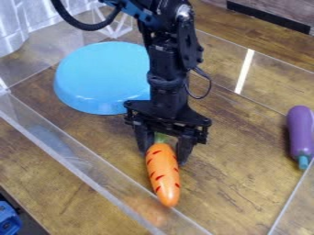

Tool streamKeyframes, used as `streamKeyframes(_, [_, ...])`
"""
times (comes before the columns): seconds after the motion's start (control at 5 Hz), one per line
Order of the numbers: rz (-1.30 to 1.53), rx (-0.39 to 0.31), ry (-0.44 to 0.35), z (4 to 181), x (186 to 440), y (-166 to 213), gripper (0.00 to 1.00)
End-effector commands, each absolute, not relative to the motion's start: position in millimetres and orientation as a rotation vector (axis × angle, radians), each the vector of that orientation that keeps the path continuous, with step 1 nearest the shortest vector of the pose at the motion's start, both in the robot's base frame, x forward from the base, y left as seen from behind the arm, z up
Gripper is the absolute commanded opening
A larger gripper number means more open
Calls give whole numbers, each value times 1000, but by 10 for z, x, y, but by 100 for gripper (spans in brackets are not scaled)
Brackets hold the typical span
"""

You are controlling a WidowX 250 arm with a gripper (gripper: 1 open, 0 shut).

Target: Move the carrot to the right side

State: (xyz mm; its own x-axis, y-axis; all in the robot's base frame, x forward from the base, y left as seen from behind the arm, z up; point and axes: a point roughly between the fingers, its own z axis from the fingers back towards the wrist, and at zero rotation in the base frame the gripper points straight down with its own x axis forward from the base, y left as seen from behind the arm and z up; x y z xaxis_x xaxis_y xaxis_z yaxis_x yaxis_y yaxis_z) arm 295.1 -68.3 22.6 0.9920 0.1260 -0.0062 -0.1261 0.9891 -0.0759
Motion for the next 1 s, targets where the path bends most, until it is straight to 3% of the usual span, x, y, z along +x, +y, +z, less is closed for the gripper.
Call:
streamKeyframes(0.0, [91,-82,-40,364,3033,-759,0])
streamKeyframes(0.8, [40,-67,-45,475,3064,-793,0])
